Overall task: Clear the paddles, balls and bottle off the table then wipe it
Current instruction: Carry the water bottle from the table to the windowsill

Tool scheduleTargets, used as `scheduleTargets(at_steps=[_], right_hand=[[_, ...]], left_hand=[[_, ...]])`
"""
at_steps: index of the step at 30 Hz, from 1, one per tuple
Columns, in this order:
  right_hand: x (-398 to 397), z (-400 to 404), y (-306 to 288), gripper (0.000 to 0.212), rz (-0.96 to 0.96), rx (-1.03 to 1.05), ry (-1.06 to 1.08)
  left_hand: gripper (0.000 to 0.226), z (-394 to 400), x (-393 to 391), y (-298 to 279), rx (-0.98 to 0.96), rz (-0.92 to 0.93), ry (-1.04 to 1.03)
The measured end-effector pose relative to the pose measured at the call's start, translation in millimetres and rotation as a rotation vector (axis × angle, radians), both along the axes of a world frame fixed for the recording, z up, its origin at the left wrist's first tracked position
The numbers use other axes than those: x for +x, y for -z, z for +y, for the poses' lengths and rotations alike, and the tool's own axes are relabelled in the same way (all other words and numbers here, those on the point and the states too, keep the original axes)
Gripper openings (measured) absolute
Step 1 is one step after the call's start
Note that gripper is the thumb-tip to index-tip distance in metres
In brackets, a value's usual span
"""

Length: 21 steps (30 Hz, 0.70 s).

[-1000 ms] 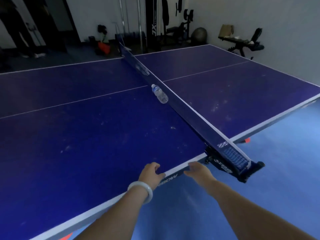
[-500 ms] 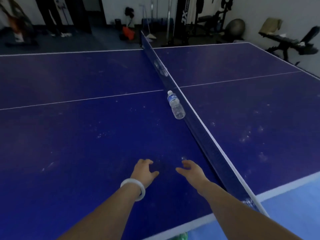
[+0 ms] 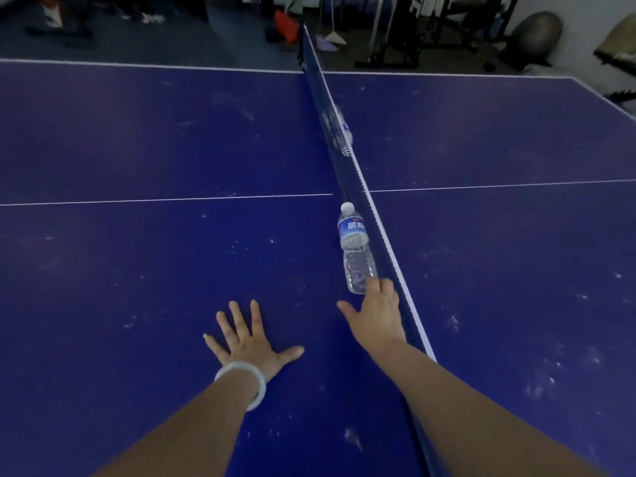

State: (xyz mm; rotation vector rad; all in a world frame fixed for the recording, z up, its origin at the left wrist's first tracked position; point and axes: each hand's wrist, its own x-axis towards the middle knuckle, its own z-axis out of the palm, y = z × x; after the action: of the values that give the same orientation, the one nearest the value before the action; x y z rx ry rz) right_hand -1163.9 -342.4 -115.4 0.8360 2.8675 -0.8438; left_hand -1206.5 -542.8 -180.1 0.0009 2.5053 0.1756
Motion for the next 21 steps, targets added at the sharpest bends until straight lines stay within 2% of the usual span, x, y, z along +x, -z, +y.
scheduleTargets(at_steps=[4,8,11,12,15,21], right_hand=[[-64,16,3,0.082,0.022,0.158,0.002],[-116,31,9,0.085,-0.100,-0.025,0.146],[-133,38,20,0.067,-0.127,-0.327,0.295],[-132,38,25,0.066,-0.114,-0.321,0.297],[-126,38,39,0.072,-0.068,-0.082,0.235],[-112,40,42,0.046,-0.004,-0.260,0.261]], left_hand=[[0.131,2,1,12,-0.021,0.012,-0.021],[0.132,2,0,13,-0.024,-0.018,-0.025],[0.132,3,0,13,-0.020,-0.025,-0.027],[0.132,2,0,13,-0.016,-0.024,-0.027],[0.132,2,1,11,-0.010,-0.030,-0.036],[0.131,3,2,8,-0.025,-0.044,-0.031]])
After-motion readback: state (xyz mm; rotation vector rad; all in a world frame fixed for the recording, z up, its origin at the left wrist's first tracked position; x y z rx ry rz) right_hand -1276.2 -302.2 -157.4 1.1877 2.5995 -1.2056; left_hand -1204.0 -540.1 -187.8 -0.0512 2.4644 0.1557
